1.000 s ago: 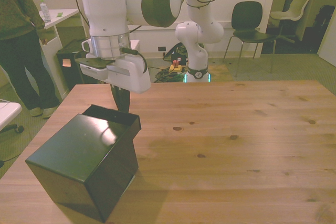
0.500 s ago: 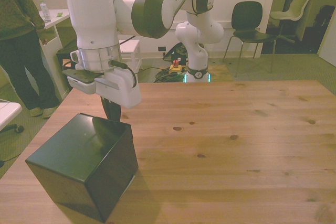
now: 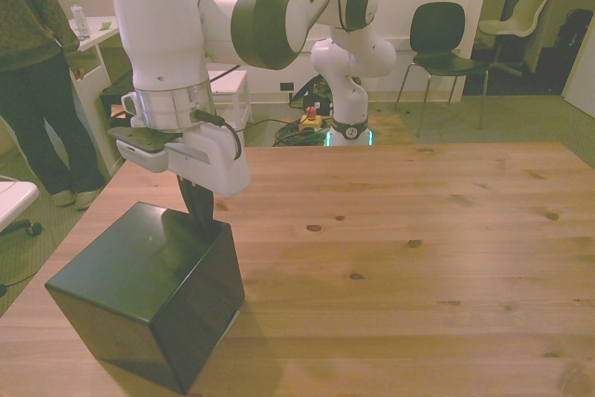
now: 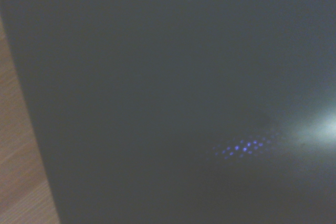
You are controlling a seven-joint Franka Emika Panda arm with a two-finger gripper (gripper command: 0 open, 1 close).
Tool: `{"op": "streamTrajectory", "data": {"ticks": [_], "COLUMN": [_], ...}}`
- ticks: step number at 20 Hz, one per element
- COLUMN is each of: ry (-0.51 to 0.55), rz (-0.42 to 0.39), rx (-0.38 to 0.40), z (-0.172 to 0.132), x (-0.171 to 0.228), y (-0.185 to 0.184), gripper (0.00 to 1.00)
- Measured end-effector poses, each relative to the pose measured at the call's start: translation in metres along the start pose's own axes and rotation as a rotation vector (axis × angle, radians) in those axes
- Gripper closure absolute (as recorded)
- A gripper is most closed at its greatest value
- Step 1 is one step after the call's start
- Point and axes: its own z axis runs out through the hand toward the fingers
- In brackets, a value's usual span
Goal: Close the top drawer
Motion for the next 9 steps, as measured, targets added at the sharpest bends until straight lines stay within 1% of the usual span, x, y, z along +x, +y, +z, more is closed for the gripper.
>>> {"op": "streamTrajectory", "data": {"ticks": [2,5,8,9], "ry": [0.003,-0.006,-0.026,-0.03], "rz": [-0.027,-0.071,-0.12,-0.137], "rx": [0.0,-0.003,0.008,0.017], "z": [0.005,-0.001,-0.027,-0.039], "x": [-0.015,-0.043,-0.069,-0.077], "y": [0.001,0.009,0.027,0.034], "gripper": [1.0,1.0,1.0,0.0]}}
